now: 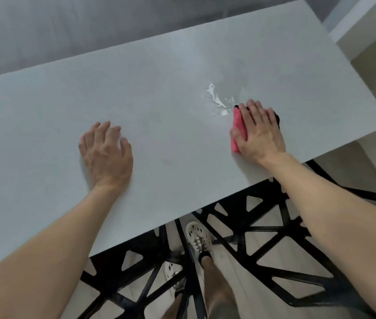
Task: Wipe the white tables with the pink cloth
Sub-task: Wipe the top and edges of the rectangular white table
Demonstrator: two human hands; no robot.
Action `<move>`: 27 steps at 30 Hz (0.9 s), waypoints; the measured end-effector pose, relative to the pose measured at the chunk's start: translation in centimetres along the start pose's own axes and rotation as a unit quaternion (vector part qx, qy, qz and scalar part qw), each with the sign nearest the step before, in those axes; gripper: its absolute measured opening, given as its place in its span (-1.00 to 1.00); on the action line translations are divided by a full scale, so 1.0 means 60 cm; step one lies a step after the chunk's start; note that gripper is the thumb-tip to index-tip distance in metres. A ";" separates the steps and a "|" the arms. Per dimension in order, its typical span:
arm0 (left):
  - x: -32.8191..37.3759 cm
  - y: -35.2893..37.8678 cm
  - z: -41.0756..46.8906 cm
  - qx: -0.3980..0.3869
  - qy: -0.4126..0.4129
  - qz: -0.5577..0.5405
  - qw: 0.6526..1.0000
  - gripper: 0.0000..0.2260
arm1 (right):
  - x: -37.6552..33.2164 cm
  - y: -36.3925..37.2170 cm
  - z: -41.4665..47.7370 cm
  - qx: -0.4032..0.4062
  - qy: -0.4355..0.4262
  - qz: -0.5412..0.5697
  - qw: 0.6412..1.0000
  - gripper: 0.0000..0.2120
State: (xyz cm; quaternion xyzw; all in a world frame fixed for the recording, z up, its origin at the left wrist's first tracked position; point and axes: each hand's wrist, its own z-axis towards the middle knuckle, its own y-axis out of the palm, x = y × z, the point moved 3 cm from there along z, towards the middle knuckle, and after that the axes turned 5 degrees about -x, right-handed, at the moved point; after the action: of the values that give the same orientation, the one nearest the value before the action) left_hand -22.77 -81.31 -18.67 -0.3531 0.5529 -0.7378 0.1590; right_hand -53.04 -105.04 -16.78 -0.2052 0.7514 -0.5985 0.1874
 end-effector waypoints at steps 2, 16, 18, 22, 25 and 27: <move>0.038 0.013 -0.019 -0.002 0.026 -0.009 1.000 -0.69 | -0.046 0.012 -0.013 0.009 0.006 0.030 0.999 -0.23; 0.193 0.091 -0.065 -0.080 0.028 0.056 0.995 -0.56 | 0.141 -0.020 0.049 -0.011 -0.027 -0.025 0.999 -0.32; 0.197 0.092 -0.065 -0.081 0.025 0.056 0.995 -0.57 | 0.126 -0.016 0.050 0.010 0.003 0.015 1.000 -0.31; 0.197 0.090 -0.064 -0.088 0.024 0.055 0.994 -0.57 | -0.019 0.031 -0.063 0.031 -0.020 0.037 0.999 -0.31; 0.195 0.089 -0.065 -0.089 0.019 0.044 0.995 -0.58 | -0.055 0.044 -0.118 -0.022 -0.154 0.022 0.988 -0.28; 0.199 0.087 -0.066 -0.092 0.021 0.044 0.995 -0.58 | 0.014 0.041 -0.104 -0.025 -0.162 0.004 0.986 -0.28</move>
State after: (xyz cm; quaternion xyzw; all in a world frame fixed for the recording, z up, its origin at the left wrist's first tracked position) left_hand -34.71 -87.74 -19.97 -0.3263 0.6364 -0.6834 0.1467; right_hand -57.27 -99.85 -17.87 -0.3015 0.7266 -0.5374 0.3040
